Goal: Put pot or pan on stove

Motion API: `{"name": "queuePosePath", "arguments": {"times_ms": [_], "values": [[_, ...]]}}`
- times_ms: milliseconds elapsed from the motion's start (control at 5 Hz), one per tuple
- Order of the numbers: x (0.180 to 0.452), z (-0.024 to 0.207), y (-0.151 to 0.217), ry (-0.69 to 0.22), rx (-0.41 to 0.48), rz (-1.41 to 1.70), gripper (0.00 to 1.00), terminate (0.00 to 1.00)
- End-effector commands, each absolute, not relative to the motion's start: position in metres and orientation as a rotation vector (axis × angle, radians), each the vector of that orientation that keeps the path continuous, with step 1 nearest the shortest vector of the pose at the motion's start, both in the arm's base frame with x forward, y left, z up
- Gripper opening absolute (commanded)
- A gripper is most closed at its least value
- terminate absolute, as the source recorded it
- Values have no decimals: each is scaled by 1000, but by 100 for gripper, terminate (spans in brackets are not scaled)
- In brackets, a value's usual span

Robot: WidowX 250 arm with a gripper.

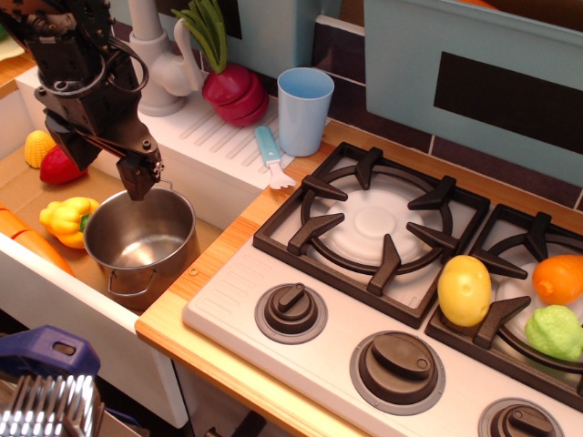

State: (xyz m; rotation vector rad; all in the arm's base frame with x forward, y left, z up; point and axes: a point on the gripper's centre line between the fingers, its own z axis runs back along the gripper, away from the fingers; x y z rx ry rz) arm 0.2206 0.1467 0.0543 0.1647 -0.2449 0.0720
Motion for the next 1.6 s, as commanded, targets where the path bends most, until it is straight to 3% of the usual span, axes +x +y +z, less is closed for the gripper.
{"name": "queuePosePath", "arguments": {"times_ms": [0, 1000, 1400], "values": [[221, 54, 147, -245, 165, 72, 100, 0], [226, -15, 121, -276, -14, 126, 100, 0], [231, -35, 119, -264, -24, 130, 100, 0]]}}
